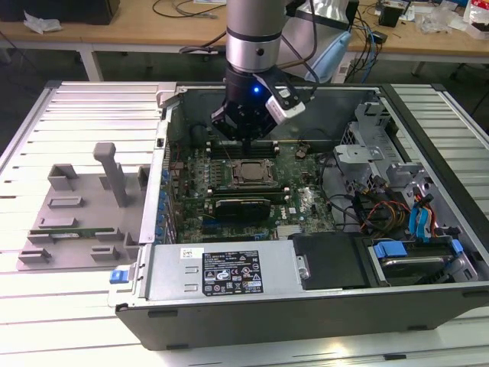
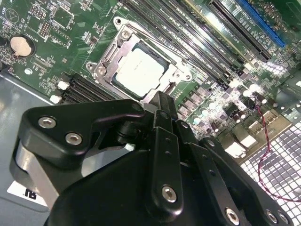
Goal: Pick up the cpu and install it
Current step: 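Install the first cpu locking lever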
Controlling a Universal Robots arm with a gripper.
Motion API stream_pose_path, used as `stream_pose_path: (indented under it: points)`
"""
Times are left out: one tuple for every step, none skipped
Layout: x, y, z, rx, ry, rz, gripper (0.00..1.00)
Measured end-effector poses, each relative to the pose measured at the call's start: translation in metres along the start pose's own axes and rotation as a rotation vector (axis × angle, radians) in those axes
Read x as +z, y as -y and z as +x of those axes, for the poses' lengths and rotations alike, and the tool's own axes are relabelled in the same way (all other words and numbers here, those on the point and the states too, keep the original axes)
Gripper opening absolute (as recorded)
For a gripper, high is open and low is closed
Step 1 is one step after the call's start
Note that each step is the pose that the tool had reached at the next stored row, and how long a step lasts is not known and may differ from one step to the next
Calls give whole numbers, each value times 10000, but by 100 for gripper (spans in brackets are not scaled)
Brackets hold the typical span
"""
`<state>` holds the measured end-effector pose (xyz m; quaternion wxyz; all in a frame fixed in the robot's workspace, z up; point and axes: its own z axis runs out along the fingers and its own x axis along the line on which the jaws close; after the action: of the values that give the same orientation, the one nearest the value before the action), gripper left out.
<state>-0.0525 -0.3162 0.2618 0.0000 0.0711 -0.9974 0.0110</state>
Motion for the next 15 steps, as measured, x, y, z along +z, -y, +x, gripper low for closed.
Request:
stream_pose_path:
  points:
    - [0,-4,2,0,1,0,11]
    - [0,-16,6,0,1,0,11]
    - [-1,-32,9,1,0,0,11]
    - [-1,-44,12,0,0,0,11]
    - [-1,-58,17,0,1,0,11]
    - [-1,-73,26,-1,0,0,11]
    - [-1,-84,40,-1,0,0,11]
    - [-2,-94,58,0,0,0,11]
    - [-2,-106,88,0,0,1,11]
    - [-2,-116,110,-1,0,0,11]
    - [-1,-133,150,1,0,0,11]
    - [0,-146,179,1,1,0,11]
    - [0,-160,213,-2,0,0,11]
    - [1,-183,272,1,1,0,11]
    - [3,-207,335,1,2,-1,11]
